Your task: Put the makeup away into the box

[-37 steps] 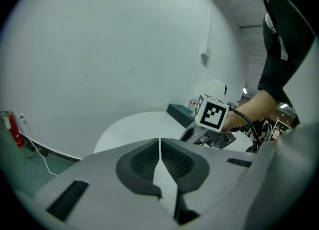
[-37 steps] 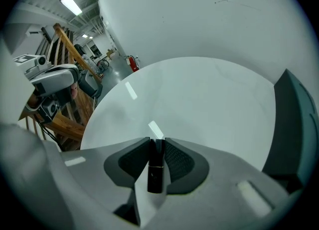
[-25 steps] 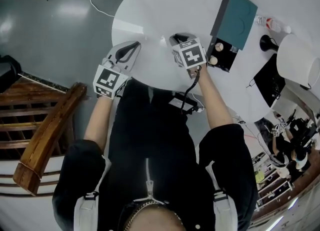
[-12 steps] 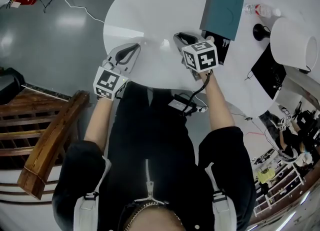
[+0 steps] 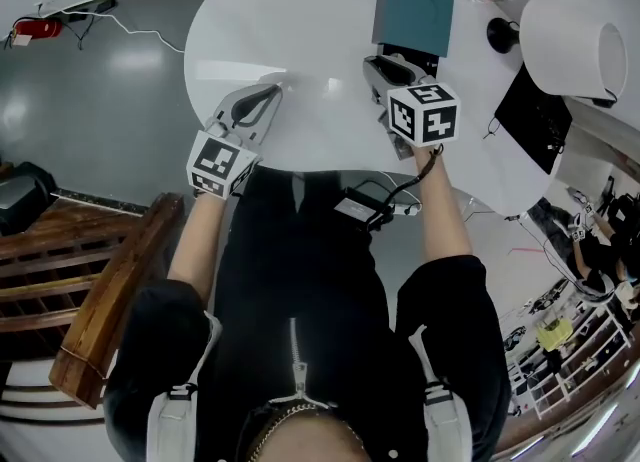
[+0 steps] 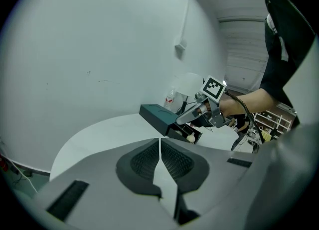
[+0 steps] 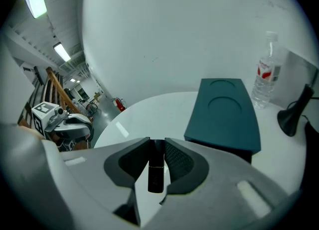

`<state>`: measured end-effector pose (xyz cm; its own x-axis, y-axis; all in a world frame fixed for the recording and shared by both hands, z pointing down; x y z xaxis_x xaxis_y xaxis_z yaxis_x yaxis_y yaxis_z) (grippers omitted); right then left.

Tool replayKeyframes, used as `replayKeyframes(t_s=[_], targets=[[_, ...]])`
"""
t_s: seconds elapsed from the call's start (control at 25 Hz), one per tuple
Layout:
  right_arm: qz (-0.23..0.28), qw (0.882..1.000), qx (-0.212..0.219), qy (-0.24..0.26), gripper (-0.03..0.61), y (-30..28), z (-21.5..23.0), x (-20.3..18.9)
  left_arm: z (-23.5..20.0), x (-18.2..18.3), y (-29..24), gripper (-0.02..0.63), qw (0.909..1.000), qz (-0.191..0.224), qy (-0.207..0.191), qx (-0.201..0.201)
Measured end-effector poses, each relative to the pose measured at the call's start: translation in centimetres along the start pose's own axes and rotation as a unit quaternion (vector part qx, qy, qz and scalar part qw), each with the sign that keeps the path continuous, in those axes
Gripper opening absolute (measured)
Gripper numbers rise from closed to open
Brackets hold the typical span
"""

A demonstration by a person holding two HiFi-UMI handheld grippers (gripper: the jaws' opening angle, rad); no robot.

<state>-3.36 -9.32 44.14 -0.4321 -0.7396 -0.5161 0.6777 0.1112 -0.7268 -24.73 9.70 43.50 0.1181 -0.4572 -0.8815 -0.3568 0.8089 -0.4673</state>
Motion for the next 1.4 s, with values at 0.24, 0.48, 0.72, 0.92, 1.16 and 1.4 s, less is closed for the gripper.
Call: replayKeyframes(t_s=[0.24,0.48,0.72,0.92,1.16,1.4], targets=[[0.038,0.998,-0.041,-0.034,0.094,3.5,3.5,-0.7,1.9,0.8,-1.7,0.014,0.9997,-0.002,-0.013,-0.023],[0.055,0.992,-0.084,-0.077,0.094,5.4,7.5,-1.8,3.1,2.3,-3.1,0.014,0.9993,-0.007,-0.024,-0.030],[0.040,0.986,-0.094,-0.129,0.094,4.5,10.2,-3.2,3.9,1.9,-3.2,0.014,0.9990,-0.006,-0.025,-0.036],[0.023,0.982,-0.111,-0.150,0.094,3.1,11.4,-3.5,4.4,1.5,-2.8,0.014,0.9993,-0.010,-0.020,-0.030],[0.004,0.980,-0.139,-0.145,0.094,2.1,11.4,-3.4,4.4,0.6,-1.7,0.014,0.9996,-0.014,-0.012,-0.020],[-0.001,0.979,-0.153,-0.131,0.094,1.6,11.2,-3.0,4.3,0.6,-1.3,0.014,0.9998,-0.014,-0.010,-0.014]])
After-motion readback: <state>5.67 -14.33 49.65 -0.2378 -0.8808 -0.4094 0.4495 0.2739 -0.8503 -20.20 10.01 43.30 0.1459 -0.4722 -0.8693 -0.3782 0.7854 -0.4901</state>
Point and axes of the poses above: the fingertips, and each gripper's own axes: y backward along the fingers, z to its right, x out of its top, the point moved 10 cm from there along y, backward along the fingers, and after that the axes turned 11 degrees about -y, right-handed, at the moved point
